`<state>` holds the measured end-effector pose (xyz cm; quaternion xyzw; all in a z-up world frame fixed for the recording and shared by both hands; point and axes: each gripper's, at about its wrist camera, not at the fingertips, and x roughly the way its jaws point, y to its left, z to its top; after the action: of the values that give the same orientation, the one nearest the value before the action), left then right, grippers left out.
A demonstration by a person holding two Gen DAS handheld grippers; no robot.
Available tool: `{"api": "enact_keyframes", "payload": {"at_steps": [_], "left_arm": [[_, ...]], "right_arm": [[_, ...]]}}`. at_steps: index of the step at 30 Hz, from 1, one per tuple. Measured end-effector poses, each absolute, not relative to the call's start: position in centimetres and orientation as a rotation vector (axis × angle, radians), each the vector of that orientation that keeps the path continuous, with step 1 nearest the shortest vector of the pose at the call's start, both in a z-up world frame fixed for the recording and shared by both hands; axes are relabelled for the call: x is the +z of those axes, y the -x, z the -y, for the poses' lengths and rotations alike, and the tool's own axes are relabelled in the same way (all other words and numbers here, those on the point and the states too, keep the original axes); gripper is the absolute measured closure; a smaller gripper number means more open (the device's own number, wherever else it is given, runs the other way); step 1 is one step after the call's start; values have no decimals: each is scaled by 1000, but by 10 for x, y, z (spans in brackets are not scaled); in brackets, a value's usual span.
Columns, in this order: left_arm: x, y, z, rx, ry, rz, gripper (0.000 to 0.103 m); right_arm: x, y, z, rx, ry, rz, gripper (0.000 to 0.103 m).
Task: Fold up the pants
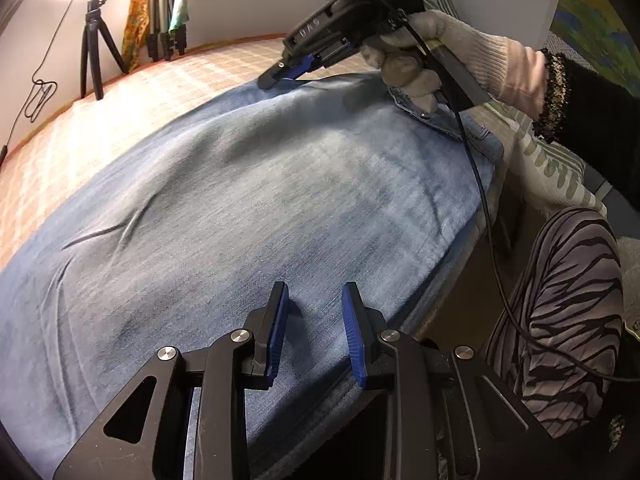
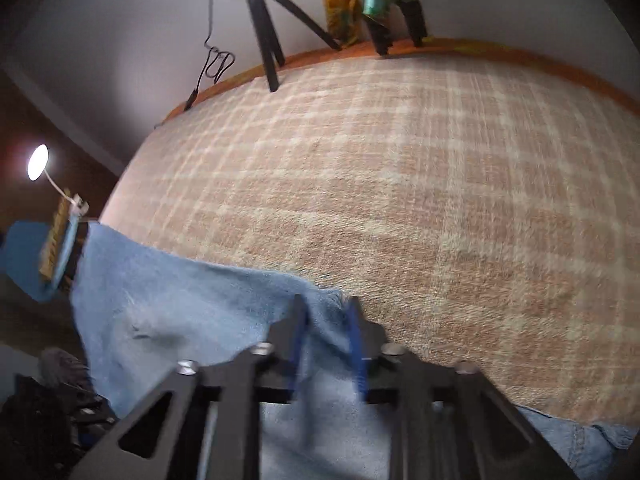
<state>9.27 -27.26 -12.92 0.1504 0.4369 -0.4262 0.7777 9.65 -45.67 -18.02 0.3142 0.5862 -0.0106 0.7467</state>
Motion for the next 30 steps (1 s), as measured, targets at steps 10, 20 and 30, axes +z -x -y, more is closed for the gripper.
{"api": "enact_keyframes", "payload": {"at_steps": [10,20,30], "left_arm": [[-114,-74,245,-877,-275,-922,77],[-64,-63,95,-562,8,-816,57],[-84,-58,-114,-71,332,-799,54]], "right_arm": [[-157,-112,449,-176,-448,-1258,92],[-70,-111,383,-84,-459,-1060,51],[-38,-147,246,212,-403,-999,51]]}}
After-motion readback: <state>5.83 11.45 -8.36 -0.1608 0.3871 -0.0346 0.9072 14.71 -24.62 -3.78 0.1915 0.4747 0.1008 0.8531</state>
